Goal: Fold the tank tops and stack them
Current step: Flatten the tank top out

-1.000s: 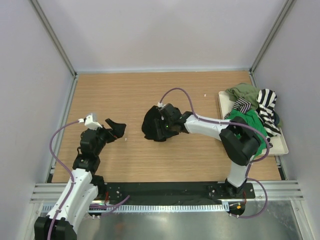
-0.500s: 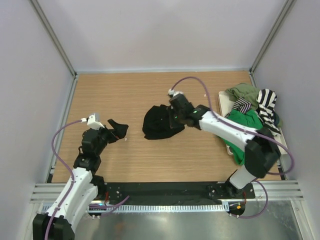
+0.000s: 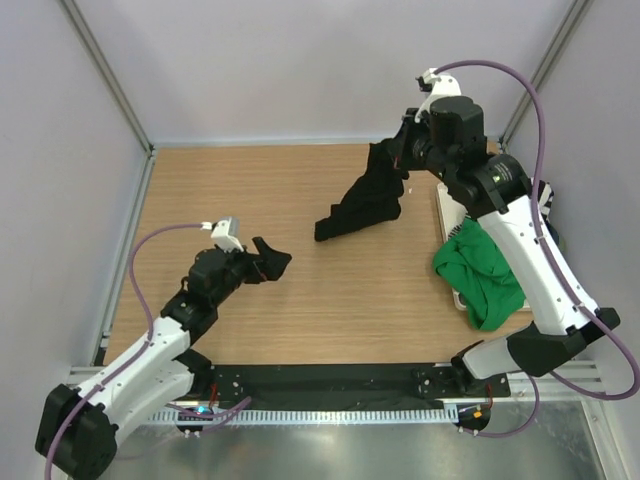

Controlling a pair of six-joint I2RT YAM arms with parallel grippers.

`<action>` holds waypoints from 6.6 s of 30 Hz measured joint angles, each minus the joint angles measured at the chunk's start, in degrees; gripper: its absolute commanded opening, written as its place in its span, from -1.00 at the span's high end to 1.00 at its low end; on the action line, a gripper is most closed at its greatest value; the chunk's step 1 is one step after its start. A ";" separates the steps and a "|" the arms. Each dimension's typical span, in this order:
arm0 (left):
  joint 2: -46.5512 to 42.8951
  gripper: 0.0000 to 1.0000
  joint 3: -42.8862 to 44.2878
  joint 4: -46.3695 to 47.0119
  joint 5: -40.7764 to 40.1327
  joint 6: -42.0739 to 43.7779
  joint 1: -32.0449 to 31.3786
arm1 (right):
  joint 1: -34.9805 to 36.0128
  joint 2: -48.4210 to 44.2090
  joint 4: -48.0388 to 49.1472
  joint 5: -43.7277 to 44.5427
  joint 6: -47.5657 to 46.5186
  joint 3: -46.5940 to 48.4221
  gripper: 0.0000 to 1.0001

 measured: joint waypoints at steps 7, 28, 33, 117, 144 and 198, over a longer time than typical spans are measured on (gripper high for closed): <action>9.73 -0.99 8.92 0.37 -4.17 1.03 -4.98 | -1.05 0.28 -2.89 2.43 -0.96 3.72 0.98; 45.35 -0.83 34.45 9.92 -1.90 10.82 -17.44 | -3.67 -2.62 -3.74 3.85 -1.11 0.81 0.98; 54.90 -0.37 44.39 11.76 0.87 12.83 -17.44 | -3.78 -2.62 -3.74 3.48 -1.09 0.81 0.98; 77.31 0.74 69.05 -35.01 -14.43 6.82 -0.11 | -14.69 -33.99 11.45 4.83 11.32 -52.46 0.97; 61.13 1.00 95.69 -44.78 -9.33 4.00 15.85 | -21.75 2.10 14.01 0.37 10.54 -6.84 0.97; 31.34 -0.64 25.94 -16.85 -7.10 -2.05 15.21 | -15.85 38.18 24.59 -16.70 8.70 -16.00 0.07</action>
